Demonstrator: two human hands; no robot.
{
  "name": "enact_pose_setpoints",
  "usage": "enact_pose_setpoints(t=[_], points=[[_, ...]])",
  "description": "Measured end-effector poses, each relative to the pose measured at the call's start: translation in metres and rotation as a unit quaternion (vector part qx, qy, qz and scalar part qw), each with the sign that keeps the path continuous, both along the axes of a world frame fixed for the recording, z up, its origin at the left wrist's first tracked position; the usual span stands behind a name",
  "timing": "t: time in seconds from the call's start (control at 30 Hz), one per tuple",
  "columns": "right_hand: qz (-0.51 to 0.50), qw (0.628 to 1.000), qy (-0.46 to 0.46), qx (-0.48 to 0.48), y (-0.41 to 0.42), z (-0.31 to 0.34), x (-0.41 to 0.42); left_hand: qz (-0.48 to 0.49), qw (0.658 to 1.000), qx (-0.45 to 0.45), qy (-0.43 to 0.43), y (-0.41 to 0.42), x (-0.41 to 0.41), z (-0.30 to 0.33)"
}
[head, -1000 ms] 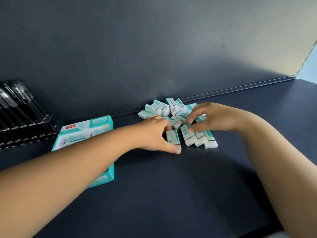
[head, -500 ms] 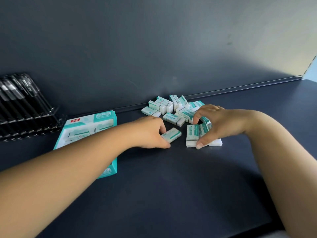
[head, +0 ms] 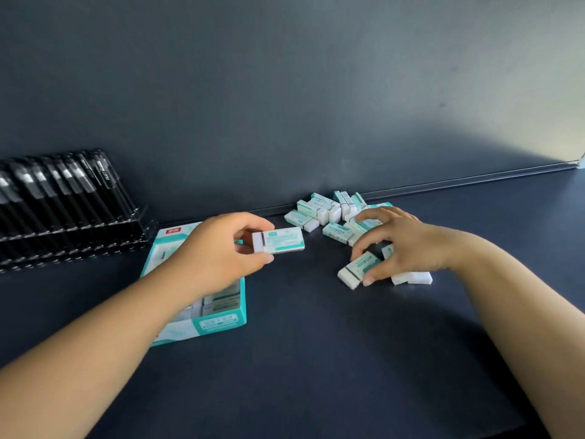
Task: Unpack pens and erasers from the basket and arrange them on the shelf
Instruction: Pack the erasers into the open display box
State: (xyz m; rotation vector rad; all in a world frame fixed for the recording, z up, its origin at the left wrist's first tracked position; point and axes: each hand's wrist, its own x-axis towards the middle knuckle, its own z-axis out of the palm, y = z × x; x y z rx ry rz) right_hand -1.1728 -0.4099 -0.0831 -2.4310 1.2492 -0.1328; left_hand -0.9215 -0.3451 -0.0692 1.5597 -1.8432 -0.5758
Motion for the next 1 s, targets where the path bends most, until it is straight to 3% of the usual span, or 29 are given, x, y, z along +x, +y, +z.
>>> enact_pose_setpoints(t=[0.17,0.3,0.47,0.63,0.77,1.0], points=[[-0.041,0.982,-0.164,-0.088,0.011,0.007,0.023,0.022,0.995,-0.033,0.09,0.018,0.021,-0.001],[-0.053,0.96,-0.243,-0.129,0.031,0.03,0.051,0.037,0.985,-0.08,0.146,0.034,0.04,0.005],[0.003,0.929,-0.335,-0.159,0.05,0.055,0.086,0.061,0.966,-0.132,0.212,0.047,0.065,0.017],[0.06,0.906,-0.381,-0.177,0.055,0.063,0.113,0.056,0.959,-0.164,0.223,0.06,0.085,0.022],[0.052,0.915,-0.339,-0.213,0.051,0.058,0.135,0.088,0.963,-0.175,0.183,0.062,0.109,0.015],[0.034,0.967,-0.15,-0.202,0.045,0.033,0.183,0.139,0.964,-0.132,0.185,0.044,0.141,-0.024]])
